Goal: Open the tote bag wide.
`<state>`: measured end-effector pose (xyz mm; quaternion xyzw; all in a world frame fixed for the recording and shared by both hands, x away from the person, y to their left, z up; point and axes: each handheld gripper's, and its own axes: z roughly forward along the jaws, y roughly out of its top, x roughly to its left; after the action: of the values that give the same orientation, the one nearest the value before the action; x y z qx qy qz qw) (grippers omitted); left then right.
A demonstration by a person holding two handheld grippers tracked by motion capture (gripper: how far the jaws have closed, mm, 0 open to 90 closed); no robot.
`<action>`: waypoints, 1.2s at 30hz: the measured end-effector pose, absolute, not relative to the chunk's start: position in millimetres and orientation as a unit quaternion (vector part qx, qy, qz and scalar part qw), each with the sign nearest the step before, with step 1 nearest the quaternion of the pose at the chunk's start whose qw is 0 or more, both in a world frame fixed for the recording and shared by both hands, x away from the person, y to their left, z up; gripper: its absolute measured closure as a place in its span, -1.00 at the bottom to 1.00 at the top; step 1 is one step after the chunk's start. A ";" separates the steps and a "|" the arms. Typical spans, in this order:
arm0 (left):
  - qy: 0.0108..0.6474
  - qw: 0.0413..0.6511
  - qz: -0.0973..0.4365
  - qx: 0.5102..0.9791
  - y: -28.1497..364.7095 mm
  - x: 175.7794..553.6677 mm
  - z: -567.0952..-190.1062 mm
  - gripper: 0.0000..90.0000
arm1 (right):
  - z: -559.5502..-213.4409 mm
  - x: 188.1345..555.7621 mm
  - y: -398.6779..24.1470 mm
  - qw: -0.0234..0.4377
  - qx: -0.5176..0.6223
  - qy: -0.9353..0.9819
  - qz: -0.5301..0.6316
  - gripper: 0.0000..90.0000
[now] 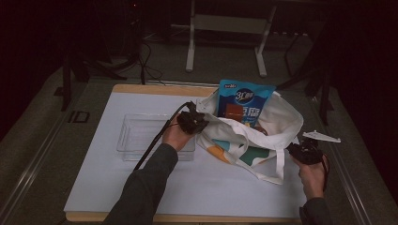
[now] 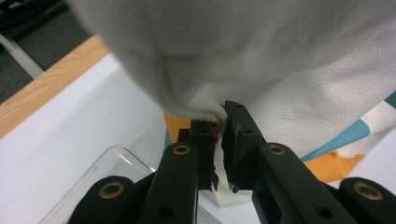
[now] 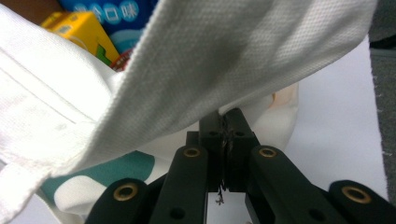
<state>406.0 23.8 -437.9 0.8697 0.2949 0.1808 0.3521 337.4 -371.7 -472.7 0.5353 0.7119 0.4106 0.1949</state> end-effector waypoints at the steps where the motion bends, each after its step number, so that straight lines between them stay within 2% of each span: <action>1: 0.292 0.347 0.179 0.873 21.6 405.8 -442.2 0.84 | -474.2 337.7 -371.1 0.193 0.536 0.713 0.409 0.97; 10: 0.299 0.338 0.153 0.879 22.7 408.5 -462.6 0.86 | -497.3 340.9 -364.4 0.175 0.546 0.729 0.374 0.97; 24: 0.302 0.308 0.160 0.888 19.9 409.0 -467.4 0.90 | -515.3 345.0 -355.8 0.156 0.557 0.750 0.321 0.98; 27: 0.303 0.317 0.157 0.885 22.4 407.7 -465.4 0.80 | -513.1 344.7 -355.4 0.156 0.560 0.749 0.318 0.91; 28: 0.307 0.332 0.145 0.880 26.9 407.7 -463.8 0.74 | -513.0 342.2 -358.5 0.152 0.562 0.747 0.322 0.77; 30: 0.307 0.335 0.145 0.879 30.2 406.8 -462.5 0.63 | -512.8 338.5 -362.6 0.145 0.560 0.745 0.332 0.65; 33: 0.310 0.338 0.153 0.875 33.9 404.6 -460.1 0.43 | -511.8 333.2 -368.0 0.147 0.560 0.745 0.332 0.58; 36: 0.311 0.346 0.150 0.872 37.6 402.7 -456.6 0.33 | -508.8 329.0 -373.5 0.150 0.563 0.739 0.339 0.55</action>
<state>402.7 37.6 -456.6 0.8721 0.3115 0.1496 0.3464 329.0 -373.5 -508.8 0.5628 0.7387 0.3395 0.1496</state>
